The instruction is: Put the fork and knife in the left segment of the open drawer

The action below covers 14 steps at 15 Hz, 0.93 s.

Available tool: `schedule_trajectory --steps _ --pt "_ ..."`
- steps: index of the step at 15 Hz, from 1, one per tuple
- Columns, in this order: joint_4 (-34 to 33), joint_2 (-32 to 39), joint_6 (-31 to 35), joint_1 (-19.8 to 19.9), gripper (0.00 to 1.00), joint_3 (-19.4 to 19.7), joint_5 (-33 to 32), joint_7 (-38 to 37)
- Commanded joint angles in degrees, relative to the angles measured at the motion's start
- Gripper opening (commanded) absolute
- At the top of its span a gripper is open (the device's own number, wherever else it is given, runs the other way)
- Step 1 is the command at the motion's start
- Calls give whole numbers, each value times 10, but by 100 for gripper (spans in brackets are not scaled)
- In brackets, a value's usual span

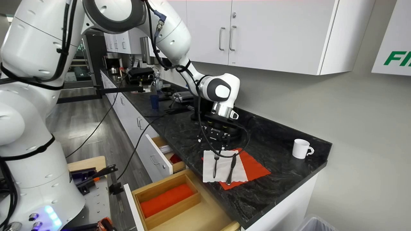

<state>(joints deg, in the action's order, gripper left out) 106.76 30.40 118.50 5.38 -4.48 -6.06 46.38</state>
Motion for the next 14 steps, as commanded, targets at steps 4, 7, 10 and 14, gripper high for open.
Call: schedule_trajectory --steps 4,7,10,14 --pt "-2 0 -1 -1 100 1 1 0" --pt "-2 0 -1 -1 100 1 1 0" --pt "-4 7 11 4 100 -4 4 21" --pt "1 37 77 8 100 -9 -2 78"
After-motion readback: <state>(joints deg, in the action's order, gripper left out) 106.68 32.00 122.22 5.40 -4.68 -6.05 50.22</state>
